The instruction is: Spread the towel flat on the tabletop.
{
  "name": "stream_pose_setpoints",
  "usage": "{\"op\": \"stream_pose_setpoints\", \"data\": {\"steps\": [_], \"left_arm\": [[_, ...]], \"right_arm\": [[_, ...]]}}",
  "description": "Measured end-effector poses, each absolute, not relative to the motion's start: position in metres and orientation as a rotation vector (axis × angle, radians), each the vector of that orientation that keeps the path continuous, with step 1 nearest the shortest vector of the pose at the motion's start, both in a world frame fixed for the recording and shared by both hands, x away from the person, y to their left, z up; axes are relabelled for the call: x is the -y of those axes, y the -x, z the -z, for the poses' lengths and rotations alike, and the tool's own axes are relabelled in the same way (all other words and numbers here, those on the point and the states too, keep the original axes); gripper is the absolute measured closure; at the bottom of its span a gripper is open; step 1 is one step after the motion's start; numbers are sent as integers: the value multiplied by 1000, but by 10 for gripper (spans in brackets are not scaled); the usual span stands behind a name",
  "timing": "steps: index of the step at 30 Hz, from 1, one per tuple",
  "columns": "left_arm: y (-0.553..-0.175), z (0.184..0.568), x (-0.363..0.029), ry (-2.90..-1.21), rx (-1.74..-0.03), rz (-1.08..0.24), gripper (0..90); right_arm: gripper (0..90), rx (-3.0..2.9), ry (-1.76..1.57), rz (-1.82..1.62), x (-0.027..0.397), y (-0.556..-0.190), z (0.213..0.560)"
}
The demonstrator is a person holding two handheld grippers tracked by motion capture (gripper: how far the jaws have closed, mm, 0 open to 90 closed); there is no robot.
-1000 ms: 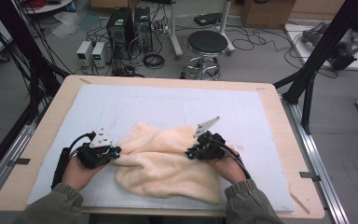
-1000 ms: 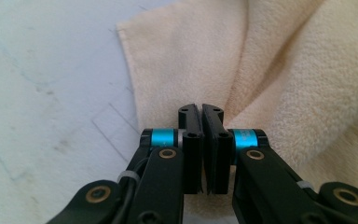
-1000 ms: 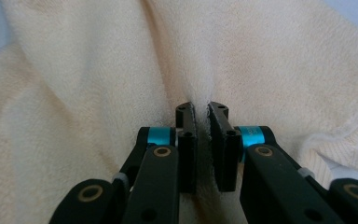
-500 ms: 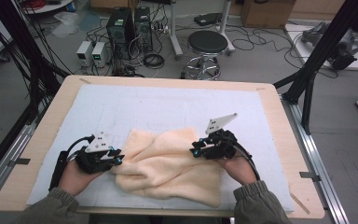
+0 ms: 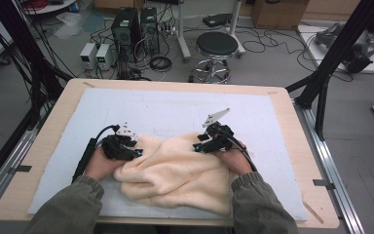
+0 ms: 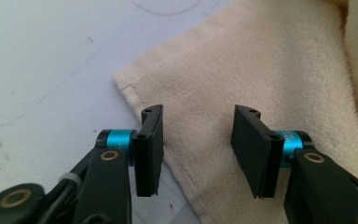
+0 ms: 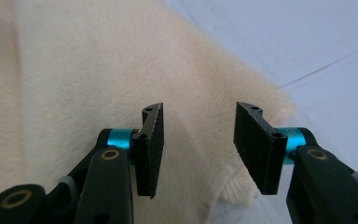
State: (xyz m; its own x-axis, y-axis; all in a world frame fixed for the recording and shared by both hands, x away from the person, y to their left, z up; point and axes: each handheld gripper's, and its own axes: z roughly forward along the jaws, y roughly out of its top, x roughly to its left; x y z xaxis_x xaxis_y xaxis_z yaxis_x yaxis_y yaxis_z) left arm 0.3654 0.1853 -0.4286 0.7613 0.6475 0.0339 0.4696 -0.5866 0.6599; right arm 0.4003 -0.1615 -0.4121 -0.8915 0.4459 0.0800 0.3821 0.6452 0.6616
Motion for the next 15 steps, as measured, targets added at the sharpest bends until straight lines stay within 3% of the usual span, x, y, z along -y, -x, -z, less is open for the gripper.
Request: {"op": "stream_pose_setpoints", "data": {"steps": [2,3,4,5,6,9,15], "left_arm": [[-364,429,-185,-2303,-826,-359,609],[-364,428,-184,-2310,-809,-365,667],[-362,429,-181,-2316,-795,-356,798],[-360,428,-179,-2319,-793,-361,798],[-359,428,-178,-2328,-782,-370,841],[-359,428,-177,-2325,-793,-378,853],[-357,413,-185,-2218,-854,-486,861]], "right_arm": [[545,-2783,-690,-1066,158,-402,417],[568,-2807,-702,-1034,155,-403,422],[653,-2813,-686,-1022,151,-405,427],[653,-2813,-686,-1022,151,-405,427],[794,-2822,-661,-1019,150,-403,426],[843,-2833,-628,-995,149,-400,423],[851,-2731,-611,-1052,163,-392,399]]}}
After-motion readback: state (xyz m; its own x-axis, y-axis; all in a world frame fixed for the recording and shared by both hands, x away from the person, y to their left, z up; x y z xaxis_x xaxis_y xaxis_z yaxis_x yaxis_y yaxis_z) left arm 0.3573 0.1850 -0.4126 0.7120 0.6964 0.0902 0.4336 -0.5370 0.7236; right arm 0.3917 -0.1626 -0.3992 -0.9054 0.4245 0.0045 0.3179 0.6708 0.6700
